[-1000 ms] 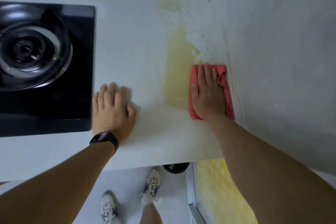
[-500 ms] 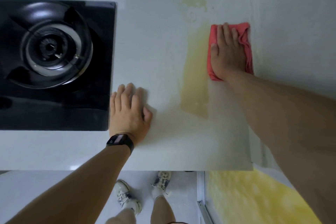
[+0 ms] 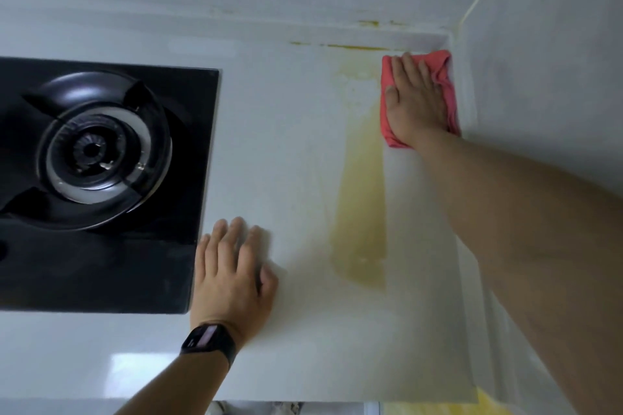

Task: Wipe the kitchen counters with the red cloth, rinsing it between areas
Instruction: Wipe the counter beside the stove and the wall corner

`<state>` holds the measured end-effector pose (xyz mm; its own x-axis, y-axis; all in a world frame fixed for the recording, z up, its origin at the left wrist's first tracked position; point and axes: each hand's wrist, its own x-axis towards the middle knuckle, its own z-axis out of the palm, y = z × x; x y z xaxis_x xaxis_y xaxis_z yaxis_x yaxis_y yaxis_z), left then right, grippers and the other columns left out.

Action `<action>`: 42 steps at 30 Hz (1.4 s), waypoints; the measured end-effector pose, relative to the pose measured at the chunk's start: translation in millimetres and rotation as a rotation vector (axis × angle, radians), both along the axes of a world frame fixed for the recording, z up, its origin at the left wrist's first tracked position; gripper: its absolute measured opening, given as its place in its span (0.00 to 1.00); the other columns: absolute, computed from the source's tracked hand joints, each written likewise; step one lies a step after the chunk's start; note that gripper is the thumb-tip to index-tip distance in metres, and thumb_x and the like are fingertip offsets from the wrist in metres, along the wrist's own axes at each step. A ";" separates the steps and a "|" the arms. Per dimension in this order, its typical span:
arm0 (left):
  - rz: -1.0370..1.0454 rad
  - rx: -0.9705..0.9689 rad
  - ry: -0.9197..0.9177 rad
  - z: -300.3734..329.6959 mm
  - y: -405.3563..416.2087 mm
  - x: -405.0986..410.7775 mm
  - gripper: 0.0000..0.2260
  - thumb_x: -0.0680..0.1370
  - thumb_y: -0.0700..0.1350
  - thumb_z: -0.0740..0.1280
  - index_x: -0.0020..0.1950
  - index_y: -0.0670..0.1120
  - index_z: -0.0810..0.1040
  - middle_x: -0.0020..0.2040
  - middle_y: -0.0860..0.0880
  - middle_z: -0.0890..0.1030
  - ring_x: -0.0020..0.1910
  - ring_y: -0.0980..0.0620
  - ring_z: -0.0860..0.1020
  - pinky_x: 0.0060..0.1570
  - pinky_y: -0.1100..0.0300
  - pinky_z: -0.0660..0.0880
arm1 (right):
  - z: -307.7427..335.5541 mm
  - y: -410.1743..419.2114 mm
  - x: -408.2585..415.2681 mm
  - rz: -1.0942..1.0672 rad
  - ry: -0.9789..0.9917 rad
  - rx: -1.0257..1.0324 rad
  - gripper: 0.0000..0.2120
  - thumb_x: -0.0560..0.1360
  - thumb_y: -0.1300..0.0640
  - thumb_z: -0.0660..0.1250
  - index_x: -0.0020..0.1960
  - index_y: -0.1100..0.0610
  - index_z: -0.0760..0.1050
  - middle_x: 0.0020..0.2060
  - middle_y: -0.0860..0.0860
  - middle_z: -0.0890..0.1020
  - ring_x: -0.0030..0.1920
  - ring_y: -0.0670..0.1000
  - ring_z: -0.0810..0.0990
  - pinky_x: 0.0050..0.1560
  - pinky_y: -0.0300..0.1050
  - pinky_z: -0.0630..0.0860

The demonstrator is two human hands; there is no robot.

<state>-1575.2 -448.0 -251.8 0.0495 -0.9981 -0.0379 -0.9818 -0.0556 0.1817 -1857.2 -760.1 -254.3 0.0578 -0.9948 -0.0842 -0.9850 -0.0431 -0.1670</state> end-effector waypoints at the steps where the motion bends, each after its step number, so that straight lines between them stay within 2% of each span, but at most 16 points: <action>1: -0.003 -0.013 0.001 -0.4 0.3 -0.1 0.27 0.76 0.50 0.58 0.72 0.40 0.74 0.74 0.35 0.71 0.76 0.32 0.66 0.77 0.35 0.60 | -0.2 -3.7 -0.4 0.001 -0.003 -0.003 0.29 0.85 0.49 0.49 0.85 0.51 0.51 0.84 0.49 0.53 0.83 0.54 0.51 0.81 0.54 0.51; 6: 0.000 -0.047 -0.003 -3.3 0.3 0.1 0.27 0.75 0.50 0.58 0.72 0.40 0.75 0.73 0.35 0.72 0.76 0.32 0.67 0.76 0.34 0.61 | -3.3 -18.0 -4.1 0.024 -0.113 -0.129 0.28 0.81 0.53 0.54 0.80 0.55 0.65 0.78 0.54 0.67 0.78 0.56 0.63 0.80 0.47 0.56; 9: -0.003 -0.056 -0.003 -4.6 0.1 0.3 0.28 0.75 0.50 0.58 0.72 0.39 0.76 0.73 0.35 0.72 0.76 0.32 0.67 0.76 0.34 0.61 | -5.6 -24.5 -3.6 -0.017 -0.163 -0.178 0.27 0.80 0.54 0.57 0.79 0.53 0.68 0.73 0.58 0.69 0.73 0.58 0.69 0.77 0.46 0.61; 12: -0.004 -0.042 -0.003 -5.7 -0.3 1.1 0.28 0.75 0.50 0.59 0.72 0.40 0.76 0.73 0.36 0.72 0.76 0.32 0.67 0.76 0.34 0.61 | -6.6 -27.7 -2.2 -0.082 -0.196 -0.231 0.24 0.80 0.55 0.59 0.76 0.54 0.71 0.70 0.61 0.71 0.68 0.61 0.73 0.72 0.49 0.67; 14: -0.011 -0.027 -0.014 -6.6 0.8 2.1 0.27 0.76 0.50 0.59 0.73 0.40 0.75 0.74 0.36 0.72 0.76 0.33 0.66 0.76 0.35 0.61 | -7.9 -28.5 -1.1 -0.096 -0.190 -0.255 0.23 0.80 0.55 0.59 0.74 0.55 0.73 0.69 0.61 0.72 0.68 0.62 0.73 0.70 0.51 0.67; 18: -0.018 0.007 -0.021 -6.4 1.0 2.5 0.27 0.76 0.50 0.58 0.73 0.41 0.73 0.74 0.36 0.71 0.77 0.33 0.65 0.77 0.35 0.59 | -13.2 -29.2 6.1 -0.138 -0.230 -0.276 0.21 0.80 0.55 0.58 0.71 0.57 0.76 0.67 0.59 0.76 0.69 0.60 0.73 0.71 0.48 0.64; 22: -0.017 0.021 -0.023 -5.8 0.9 2.4 0.27 0.77 0.50 0.58 0.74 0.41 0.73 0.74 0.36 0.71 0.78 0.33 0.65 0.78 0.36 0.59 | -16.3 -34.6 31.4 -0.178 -0.201 -0.277 0.22 0.79 0.56 0.57 0.70 0.55 0.77 0.66 0.59 0.77 0.66 0.62 0.75 0.71 0.52 0.67; 25: -0.020 0.031 -0.024 -5.7 0.6 2.9 0.27 0.76 0.50 0.58 0.74 0.41 0.72 0.75 0.37 0.71 0.78 0.33 0.64 0.78 0.36 0.59 | -15.8 -38.4 44.6 -0.134 -0.151 -0.268 0.21 0.79 0.58 0.58 0.70 0.56 0.77 0.64 0.60 0.76 0.64 0.63 0.75 0.69 0.54 0.69; 28: -0.024 0.040 -0.030 -5.3 0.7 3.2 0.27 0.77 0.50 0.58 0.74 0.41 0.72 0.75 0.37 0.70 0.78 0.34 0.64 0.77 0.36 0.59 | -15.5 -37.9 46.8 -0.072 -0.137 -0.276 0.21 0.80 0.59 0.59 0.72 0.56 0.75 0.65 0.60 0.76 0.65 0.63 0.74 0.69 0.52 0.67; 42: -0.023 0.022 -0.043 -4.3 0.1 1.2 0.27 0.77 0.50 0.58 0.74 0.40 0.73 0.74 0.37 0.71 0.77 0.33 0.65 0.77 0.36 0.59 | -19.9 -40.2 77.2 0.015 -0.112 -0.263 0.21 0.82 0.56 0.57 0.73 0.56 0.72 0.66 0.58 0.75 0.66 0.62 0.72 0.69 0.52 0.65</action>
